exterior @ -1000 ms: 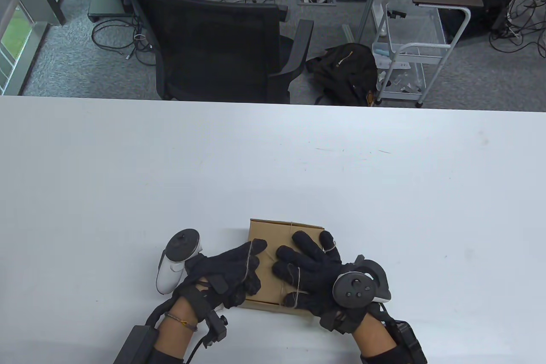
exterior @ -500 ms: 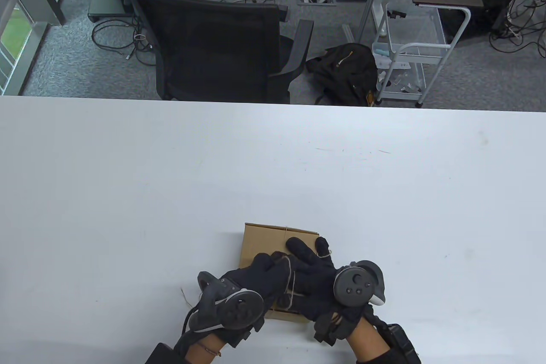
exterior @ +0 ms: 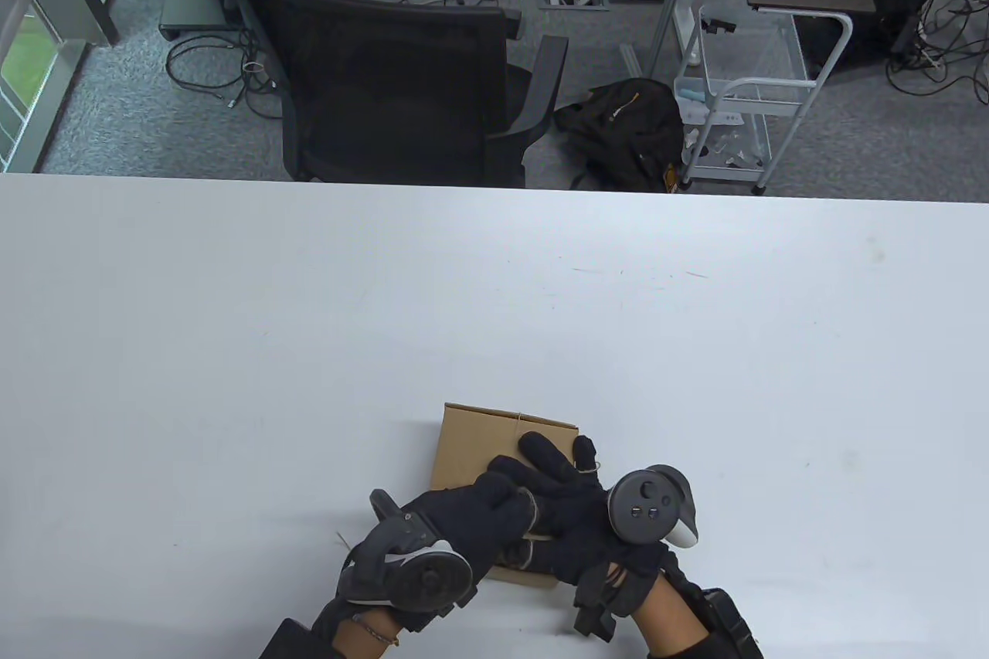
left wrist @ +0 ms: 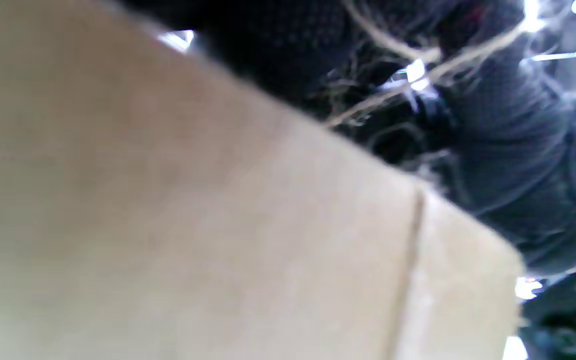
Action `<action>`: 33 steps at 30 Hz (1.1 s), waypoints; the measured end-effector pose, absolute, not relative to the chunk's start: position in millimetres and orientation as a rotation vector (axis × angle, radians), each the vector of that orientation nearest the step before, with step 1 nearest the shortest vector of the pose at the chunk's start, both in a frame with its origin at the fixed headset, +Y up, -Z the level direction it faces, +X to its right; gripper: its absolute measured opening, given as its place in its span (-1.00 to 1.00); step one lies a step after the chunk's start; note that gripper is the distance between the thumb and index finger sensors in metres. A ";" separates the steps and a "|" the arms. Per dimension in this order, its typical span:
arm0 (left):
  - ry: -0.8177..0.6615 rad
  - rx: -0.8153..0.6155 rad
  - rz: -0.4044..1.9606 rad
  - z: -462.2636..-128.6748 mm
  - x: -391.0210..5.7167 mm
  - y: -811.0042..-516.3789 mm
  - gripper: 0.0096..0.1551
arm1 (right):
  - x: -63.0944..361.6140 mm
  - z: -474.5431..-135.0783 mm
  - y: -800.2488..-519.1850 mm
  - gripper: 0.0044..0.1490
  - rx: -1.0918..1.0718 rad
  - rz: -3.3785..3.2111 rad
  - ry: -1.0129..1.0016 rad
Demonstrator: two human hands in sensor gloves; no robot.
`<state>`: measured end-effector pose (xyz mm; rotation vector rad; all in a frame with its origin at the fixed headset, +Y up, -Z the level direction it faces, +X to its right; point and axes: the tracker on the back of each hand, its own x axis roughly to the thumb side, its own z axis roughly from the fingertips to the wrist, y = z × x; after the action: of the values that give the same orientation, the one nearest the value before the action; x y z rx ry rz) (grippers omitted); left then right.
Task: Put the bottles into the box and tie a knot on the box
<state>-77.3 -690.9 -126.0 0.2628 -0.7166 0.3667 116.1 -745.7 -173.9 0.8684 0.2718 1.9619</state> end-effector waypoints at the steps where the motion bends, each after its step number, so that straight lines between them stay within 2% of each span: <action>1: -0.709 0.283 0.341 -125.2 -77.3 -691.5 -0.47 | 115.4 -172.5 -745.5 -0.04 0.860 1.971 0.272; 12: -0.696 0.318 0.281 -121.3 -72.8 -690.3 -0.46 | 112.3 -167.6 -745.5 -0.08 0.796 1.978 0.187; 18: -0.667 0.340 0.244 -121.0 -72.7 -688.4 -0.45 | 111.9 -167.6 -743.7 -0.19 0.755 1.912 0.187; 20: -0.651 0.342 0.254 -123.7 -77.4 -688.5 -0.46 | 115.5 -168.7 -741.7 -0.28 0.720 1.908 0.121; 23: -0.642 0.318 0.319 -127.8 -84.7 -688.8 -0.49 | 118.1 -167.7 -739.7 -0.38 0.729 1.955 0.054; 28: -0.627 0.261 0.464 -136.6 -103.2 -692.3 -0.51 | 127.2 -167.8 -734.5 -0.43 0.728 1.985 -0.046; 33: -0.625 0.206 0.586 -145.3 -121.2 -695.3 -0.51 | 147.7 -170.5 -729.7 -0.47 0.640 2.018 -0.123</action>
<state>-121.2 -695.3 -145.3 0.2055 -0.6253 0.5859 147.7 -729.7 -170.5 0.6402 -0.1230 2.0177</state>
